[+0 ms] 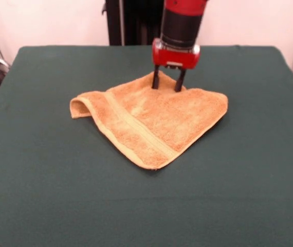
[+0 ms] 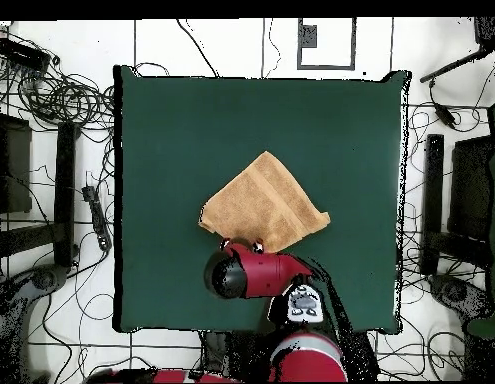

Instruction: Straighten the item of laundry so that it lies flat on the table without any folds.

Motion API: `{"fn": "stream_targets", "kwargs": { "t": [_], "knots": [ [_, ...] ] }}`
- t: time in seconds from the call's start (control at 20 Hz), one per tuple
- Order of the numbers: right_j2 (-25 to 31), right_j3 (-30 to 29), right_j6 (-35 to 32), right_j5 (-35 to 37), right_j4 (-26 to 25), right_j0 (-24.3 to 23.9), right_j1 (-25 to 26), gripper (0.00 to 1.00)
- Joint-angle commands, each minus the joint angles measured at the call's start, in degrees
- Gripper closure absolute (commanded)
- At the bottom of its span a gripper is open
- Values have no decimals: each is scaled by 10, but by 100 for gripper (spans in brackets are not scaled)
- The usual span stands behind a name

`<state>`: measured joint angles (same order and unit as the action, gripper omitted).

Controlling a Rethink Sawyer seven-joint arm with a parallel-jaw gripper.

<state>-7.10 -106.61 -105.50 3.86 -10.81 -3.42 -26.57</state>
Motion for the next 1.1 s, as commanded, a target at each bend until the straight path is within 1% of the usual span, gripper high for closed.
{"fn": "stream_targets", "kwargs": {
  "t": [0.05,0.3,0.55,0.7,0.8,0.85,1.1],
  "knots": [
    [17,91,-100,-26,47,16,111,0],
    [2,144,-101,-38,63,25,173,0],
    [0,182,-114,-84,92,34,220,0],
    [10,191,-122,-115,105,35,236,0],
    [27,194,-123,-129,106,26,240,0],
    [37,195,-119,-128,103,20,240,0],
    [37,208,-113,-123,112,26,248,0]
  ]
}}
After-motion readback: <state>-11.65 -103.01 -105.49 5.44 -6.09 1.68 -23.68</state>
